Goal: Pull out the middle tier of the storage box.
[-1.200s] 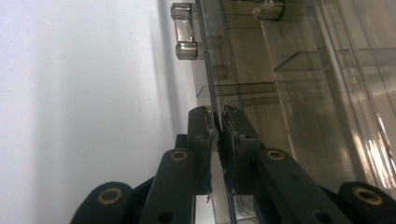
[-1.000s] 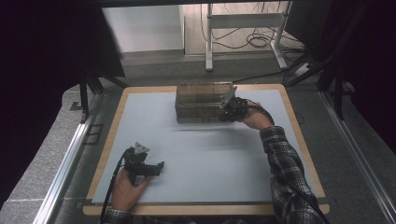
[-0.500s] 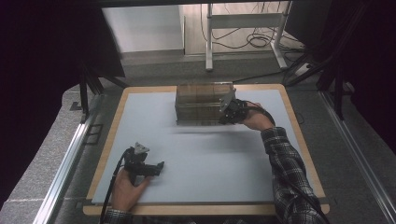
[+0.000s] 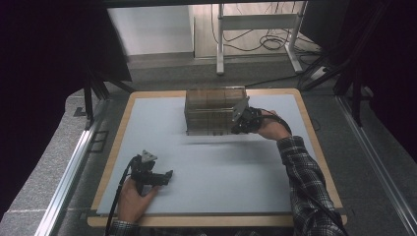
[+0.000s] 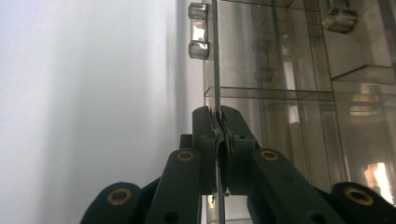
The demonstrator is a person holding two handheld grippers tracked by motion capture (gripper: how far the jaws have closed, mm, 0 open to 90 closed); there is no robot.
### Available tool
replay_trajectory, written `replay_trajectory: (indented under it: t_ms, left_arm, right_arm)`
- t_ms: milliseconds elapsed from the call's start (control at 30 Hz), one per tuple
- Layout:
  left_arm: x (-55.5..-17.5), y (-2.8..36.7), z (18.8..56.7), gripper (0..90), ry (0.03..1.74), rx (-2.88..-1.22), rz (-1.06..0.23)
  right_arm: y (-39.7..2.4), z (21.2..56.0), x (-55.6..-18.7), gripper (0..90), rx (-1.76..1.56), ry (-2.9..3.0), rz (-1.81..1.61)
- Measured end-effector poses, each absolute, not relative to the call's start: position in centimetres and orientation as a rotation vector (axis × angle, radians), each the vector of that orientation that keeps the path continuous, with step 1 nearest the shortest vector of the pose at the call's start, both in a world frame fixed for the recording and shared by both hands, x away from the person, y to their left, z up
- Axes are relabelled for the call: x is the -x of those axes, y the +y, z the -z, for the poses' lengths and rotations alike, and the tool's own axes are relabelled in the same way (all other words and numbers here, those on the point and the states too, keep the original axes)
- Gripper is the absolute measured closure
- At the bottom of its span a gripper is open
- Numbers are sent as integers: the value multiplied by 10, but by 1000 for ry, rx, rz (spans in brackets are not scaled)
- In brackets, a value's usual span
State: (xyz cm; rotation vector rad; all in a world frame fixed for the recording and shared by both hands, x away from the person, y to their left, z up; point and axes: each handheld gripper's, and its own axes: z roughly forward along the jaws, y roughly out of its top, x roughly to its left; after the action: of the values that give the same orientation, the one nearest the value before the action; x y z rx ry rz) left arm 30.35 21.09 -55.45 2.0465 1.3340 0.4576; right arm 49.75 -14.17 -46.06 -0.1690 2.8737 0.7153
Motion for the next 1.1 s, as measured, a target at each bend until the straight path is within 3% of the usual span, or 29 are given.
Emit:
replay_trajectory:
  t_ms: [533, 1100]
  left_arm:
    - [-304, 211, 555, 0, 1334, -2046, -458]
    - [-304, 211, 554, 0, 1334, -2046, -458]
  right_arm:
    - [-144, 466, -480, 857, 200, 2862, -698]
    - [-159, 453, -453, 558, -12, 2726, -867]
